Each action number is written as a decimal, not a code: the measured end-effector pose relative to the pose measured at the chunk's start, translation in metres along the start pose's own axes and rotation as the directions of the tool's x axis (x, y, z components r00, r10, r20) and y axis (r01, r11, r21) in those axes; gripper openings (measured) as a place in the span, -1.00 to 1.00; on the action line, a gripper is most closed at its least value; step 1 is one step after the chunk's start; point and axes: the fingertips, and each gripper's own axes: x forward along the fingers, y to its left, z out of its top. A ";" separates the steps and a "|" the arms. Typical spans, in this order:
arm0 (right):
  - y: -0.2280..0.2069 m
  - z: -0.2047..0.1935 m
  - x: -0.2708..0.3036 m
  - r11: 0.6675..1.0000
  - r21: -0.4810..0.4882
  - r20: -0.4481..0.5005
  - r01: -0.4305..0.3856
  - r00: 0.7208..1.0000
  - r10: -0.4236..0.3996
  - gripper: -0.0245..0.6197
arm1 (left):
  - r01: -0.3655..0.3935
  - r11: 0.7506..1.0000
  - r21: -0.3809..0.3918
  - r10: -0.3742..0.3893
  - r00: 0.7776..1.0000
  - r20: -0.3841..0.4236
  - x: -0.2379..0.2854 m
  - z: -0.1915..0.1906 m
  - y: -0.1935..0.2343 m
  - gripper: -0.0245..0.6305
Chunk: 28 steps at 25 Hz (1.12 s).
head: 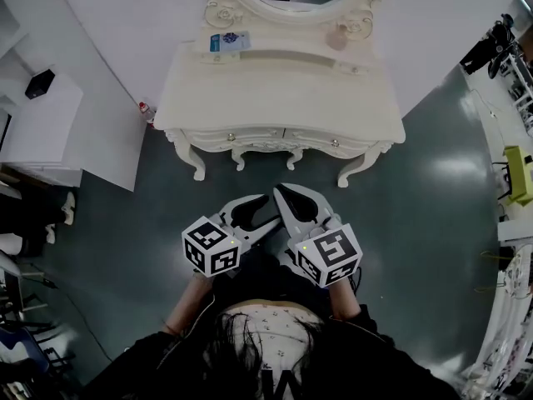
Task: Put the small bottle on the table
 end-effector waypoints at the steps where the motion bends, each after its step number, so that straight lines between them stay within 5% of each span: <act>1: 0.001 0.000 -0.002 1.000 -0.004 0.002 -0.002 1.000 0.002 -0.90 | -0.002 1.000 0.003 0.002 1.000 0.001 0.000 -0.001 -0.002 -0.16; 28: -0.006 -0.013 -0.031 1.000 -0.011 -0.003 0.008 1.000 -0.008 -0.90 | 0.001 1.000 0.029 -0.001 1.000 -0.017 0.012 -0.015 -0.027 -0.16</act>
